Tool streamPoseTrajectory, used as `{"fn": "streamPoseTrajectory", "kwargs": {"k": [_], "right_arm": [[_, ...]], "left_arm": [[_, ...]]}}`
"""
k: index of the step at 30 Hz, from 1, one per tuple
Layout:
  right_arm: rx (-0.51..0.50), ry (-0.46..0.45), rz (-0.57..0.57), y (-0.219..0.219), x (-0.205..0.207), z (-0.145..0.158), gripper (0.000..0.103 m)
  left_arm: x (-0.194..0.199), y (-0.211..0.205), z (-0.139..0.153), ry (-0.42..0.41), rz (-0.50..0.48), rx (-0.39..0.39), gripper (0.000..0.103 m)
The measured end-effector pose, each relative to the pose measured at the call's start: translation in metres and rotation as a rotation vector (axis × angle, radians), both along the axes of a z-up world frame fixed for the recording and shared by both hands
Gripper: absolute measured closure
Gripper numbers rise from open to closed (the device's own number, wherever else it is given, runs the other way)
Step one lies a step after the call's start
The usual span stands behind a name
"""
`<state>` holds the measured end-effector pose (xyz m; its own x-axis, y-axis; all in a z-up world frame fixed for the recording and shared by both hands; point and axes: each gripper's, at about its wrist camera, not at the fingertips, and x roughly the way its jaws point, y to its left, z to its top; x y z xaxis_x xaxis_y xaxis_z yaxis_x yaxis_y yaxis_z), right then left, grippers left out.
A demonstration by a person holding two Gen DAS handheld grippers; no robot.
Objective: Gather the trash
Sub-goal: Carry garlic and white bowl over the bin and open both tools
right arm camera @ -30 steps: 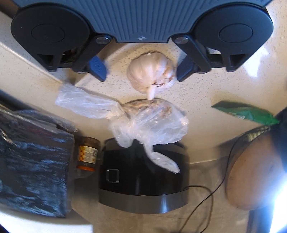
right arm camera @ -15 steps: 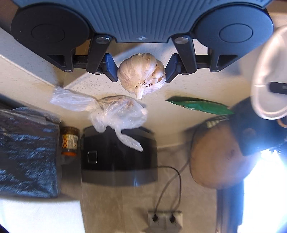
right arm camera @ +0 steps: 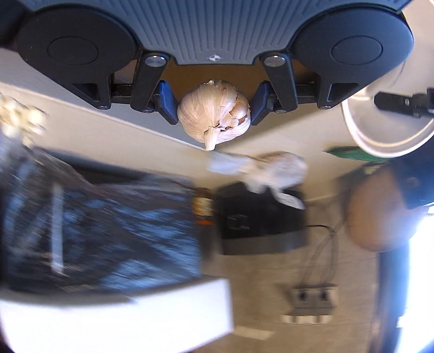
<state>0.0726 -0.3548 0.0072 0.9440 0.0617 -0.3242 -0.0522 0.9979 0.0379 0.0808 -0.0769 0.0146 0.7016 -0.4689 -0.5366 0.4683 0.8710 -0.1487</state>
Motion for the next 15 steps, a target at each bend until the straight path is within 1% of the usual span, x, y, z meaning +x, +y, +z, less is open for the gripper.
{"fn": "streamPoseTrajectory", "kwargs": {"k": [4, 7, 9, 12, 15], "right_arm": [[-0.022, 0.05, -0.095, -0.036, -0.006, -0.022, 0.046], [-0.011, 0.094, -0.143, -0.056, -0.005, -0.045, 0.046], [0.004, 0.127, -0.16, -0.064, 0.0, -0.063, 0.046], [0.006, 0.2, -0.15, -0.066, 0.016, -0.095, 0.046], [0.007, 0.28, -0.131, -0.065, 0.033, -0.13, 0.046]], "left_arm": [[0.015, -0.043, -0.044, 0.11, -0.071, -0.014, 0.09], [0.035, -0.067, -0.091, 0.237, -0.091, -0.022, 0.09], [0.051, -0.08, -0.129, 0.325, -0.083, -0.018, 0.09], [0.073, -0.096, -0.186, 0.425, -0.058, -0.007, 0.09], [0.095, -0.11, -0.244, 0.499, -0.007, 0.042, 0.09]]}}
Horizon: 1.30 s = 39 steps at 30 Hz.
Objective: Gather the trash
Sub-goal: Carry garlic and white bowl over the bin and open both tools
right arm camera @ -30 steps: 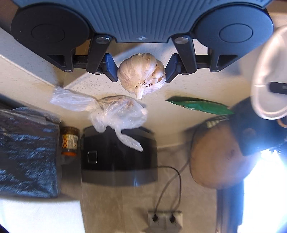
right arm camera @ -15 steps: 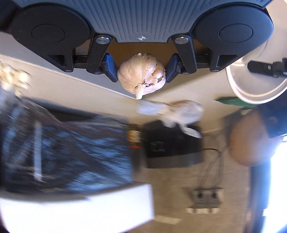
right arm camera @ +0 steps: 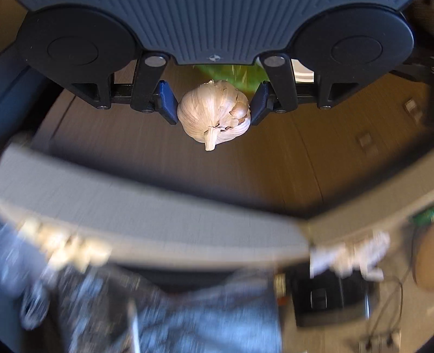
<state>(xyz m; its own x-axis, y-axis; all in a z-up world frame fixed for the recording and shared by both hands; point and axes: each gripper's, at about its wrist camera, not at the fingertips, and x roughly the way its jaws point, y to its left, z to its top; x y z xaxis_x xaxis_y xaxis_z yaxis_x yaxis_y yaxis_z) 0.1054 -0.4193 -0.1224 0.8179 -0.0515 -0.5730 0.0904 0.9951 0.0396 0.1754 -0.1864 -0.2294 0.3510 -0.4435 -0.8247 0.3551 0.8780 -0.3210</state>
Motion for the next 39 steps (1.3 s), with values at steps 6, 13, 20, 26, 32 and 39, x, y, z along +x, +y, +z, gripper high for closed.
{"fn": "streamPoseTrajectory", "kwargs": {"k": [6, 13, 20, 26, 32, 39], "right_arm": [[0.019, 0.138, 0.012, -0.007, 0.022, -0.054, 0.046], [0.029, 0.244, -0.01, -0.019, 0.029, -0.082, 0.046], [0.026, 0.303, -0.012, -0.015, 0.035, -0.091, 0.046], [0.059, 0.378, -0.012, -0.011, 0.049, -0.101, 0.046], [0.142, 0.515, 0.064, -0.001, 0.062, -0.125, 0.046], [0.154, 0.529, 0.044, -0.003, 0.064, -0.13, 0.035]], "left_arm": [[0.043, -0.012, -0.1, 0.186, 0.145, 0.002, 0.09], [0.065, -0.047, -0.186, 0.205, 0.09, 0.02, 0.083], [0.07, -0.04, -0.212, 0.244, 0.077, 0.026, 0.075], [0.073, -0.026, -0.185, 0.245, 0.078, -0.062, 0.075], [0.061, 0.006, -0.154, 0.215, 0.1, -0.108, 0.075], [0.056, 0.006, -0.153, 0.242, 0.083, -0.079, 0.075]]}}
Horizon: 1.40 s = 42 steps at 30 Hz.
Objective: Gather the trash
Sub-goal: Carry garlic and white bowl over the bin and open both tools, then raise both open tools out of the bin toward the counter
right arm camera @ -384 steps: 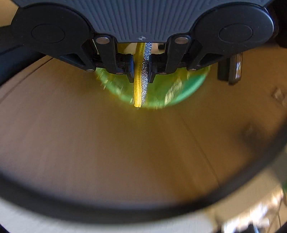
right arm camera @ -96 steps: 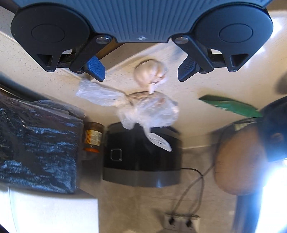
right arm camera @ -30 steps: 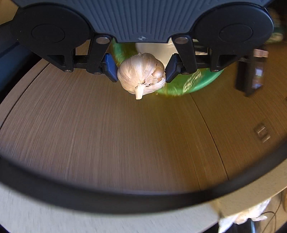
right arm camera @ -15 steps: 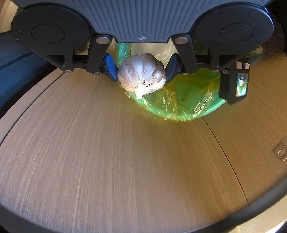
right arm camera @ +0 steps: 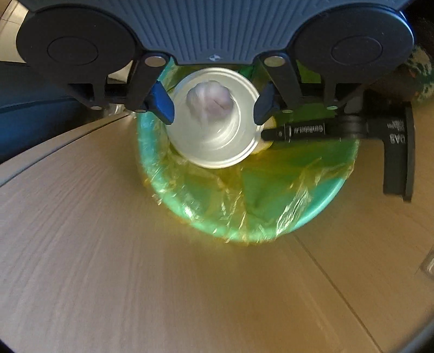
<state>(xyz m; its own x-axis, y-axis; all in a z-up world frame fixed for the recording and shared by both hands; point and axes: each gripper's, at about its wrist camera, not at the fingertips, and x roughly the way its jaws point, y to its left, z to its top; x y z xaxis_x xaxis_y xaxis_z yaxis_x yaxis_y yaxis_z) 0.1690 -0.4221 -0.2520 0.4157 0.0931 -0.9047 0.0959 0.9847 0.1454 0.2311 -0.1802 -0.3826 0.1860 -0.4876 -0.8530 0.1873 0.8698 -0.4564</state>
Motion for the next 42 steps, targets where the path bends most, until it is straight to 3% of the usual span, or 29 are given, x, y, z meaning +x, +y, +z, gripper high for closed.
{"fn": "streamPoseTrajectory", "kwargs": {"k": [4, 9, 16, 20, 23, 25, 30, 35, 39, 42], "right_arm": [[-0.041, -0.035, -0.019, -0.002, -0.002, 0.006, 0.031], [-0.074, -0.031, -0.022, -0.003, 0.0, 0.007, 0.031], [-0.066, -0.02, 0.046, 0.007, 0.0, 0.005, 0.03], [-0.142, -0.13, 0.021, 0.012, -0.011, 0.023, 0.03], [-0.291, -0.268, -0.017, 0.024, -0.025, 0.045, 0.03], [-0.323, -0.358, -0.028, 0.03, -0.035, 0.064, 0.03], [-0.171, -0.535, -0.044, 0.046, -0.056, 0.123, 0.026], [-0.088, -0.7, 0.088, 0.089, -0.053, 0.19, 0.022], [0.096, -0.739, 0.18, 0.116, -0.036, 0.239, 0.018], [0.117, -0.759, 0.241, 0.143, -0.021, 0.267, 0.018]], "left_arm": [[-0.003, -0.001, 0.003, -0.017, 0.013, -0.003, 0.075], [-0.012, 0.015, 0.03, -0.067, 0.033, -0.02, 0.075], [-0.04, 0.033, 0.072, -0.159, 0.018, 0.063, 0.075], [-0.059, 0.036, 0.102, -0.24, -0.014, 0.087, 0.075], [-0.074, 0.039, 0.131, -0.322, -0.029, 0.094, 0.075], [-0.084, 0.04, 0.152, -0.38, -0.044, 0.106, 0.075], [-0.109, 0.043, 0.205, -0.492, -0.087, 0.097, 0.075], [-0.141, 0.075, 0.282, -0.543, -0.088, -0.014, 0.075], [-0.164, 0.115, 0.35, -0.597, -0.066, -0.057, 0.075], [-0.166, 0.149, 0.389, -0.649, -0.013, -0.015, 0.075]]}}
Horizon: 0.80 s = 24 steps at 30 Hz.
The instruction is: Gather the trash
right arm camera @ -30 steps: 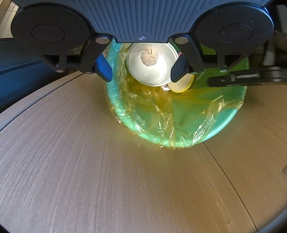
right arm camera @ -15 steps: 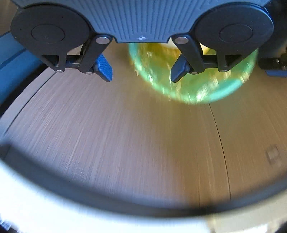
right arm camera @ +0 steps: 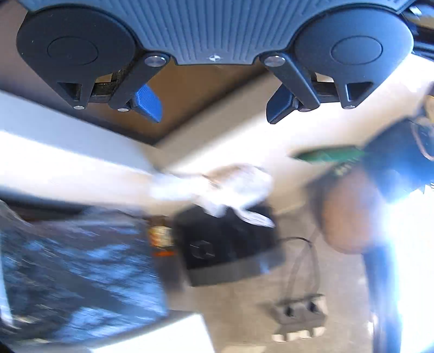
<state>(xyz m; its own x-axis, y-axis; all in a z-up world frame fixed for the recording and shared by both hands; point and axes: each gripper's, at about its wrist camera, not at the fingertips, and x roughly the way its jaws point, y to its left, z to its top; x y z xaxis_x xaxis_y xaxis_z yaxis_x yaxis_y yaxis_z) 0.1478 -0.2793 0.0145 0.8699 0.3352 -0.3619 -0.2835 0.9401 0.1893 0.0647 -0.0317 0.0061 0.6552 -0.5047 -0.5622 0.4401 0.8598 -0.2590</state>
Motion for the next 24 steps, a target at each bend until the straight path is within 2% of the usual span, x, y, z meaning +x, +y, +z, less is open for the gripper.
{"fn": "streamPoseTrajectory", "kwargs": {"k": [2, 4, 8, 10, 14, 18, 19, 21, 22, 23, 24], "right_arm": [[-0.054, -0.018, 0.011, 0.024, 0.012, 0.01, 0.017], [-0.087, -0.009, 0.059, 0.048, 0.027, 0.018, 0.017], [-0.108, 0.045, 0.198, 0.103, 0.057, 0.033, 0.017], [-0.118, 0.084, 0.253, 0.134, 0.081, 0.037, 0.017], [-0.197, 0.148, 0.292, 0.192, 0.129, 0.03, 0.017], [-0.292, 0.175, 0.225, 0.227, 0.161, 0.016, 0.018], [-0.297, 0.191, 0.225, 0.23, 0.167, 0.013, 0.023], [-0.3, 0.24, 0.254, 0.233, 0.174, 0.009, 0.048], [-0.305, 0.264, 0.279, 0.233, 0.173, 0.007, 0.071], [-0.295, 0.274, 0.306, 0.232, 0.169, 0.007, 0.086], [-0.274, 0.276, 0.323, 0.228, 0.163, 0.009, 0.09]], "left_arm": [[0.005, 0.027, 0.017, -0.026, 0.094, 0.01, 0.075], [0.017, 0.055, 0.023, -0.008, 0.204, 0.005, 0.075], [0.049, 0.113, 0.024, 0.142, 0.371, -0.081, 0.076], [0.059, 0.136, 0.025, 0.169, 0.415, -0.113, 0.076], [0.071, 0.159, 0.031, 0.109, 0.511, -0.039, 0.076], [0.073, 0.161, 0.036, 0.054, 0.526, 0.036, 0.076], [0.074, 0.162, 0.036, 0.051, 0.515, 0.052, 0.076], [0.069, 0.162, 0.037, 0.052, 0.497, 0.068, 0.076], [0.068, 0.163, 0.038, 0.051, 0.488, 0.07, 0.076], [0.068, 0.166, 0.038, 0.049, 0.479, 0.067, 0.076], [0.068, 0.166, 0.038, 0.047, 0.474, 0.063, 0.076]]}}
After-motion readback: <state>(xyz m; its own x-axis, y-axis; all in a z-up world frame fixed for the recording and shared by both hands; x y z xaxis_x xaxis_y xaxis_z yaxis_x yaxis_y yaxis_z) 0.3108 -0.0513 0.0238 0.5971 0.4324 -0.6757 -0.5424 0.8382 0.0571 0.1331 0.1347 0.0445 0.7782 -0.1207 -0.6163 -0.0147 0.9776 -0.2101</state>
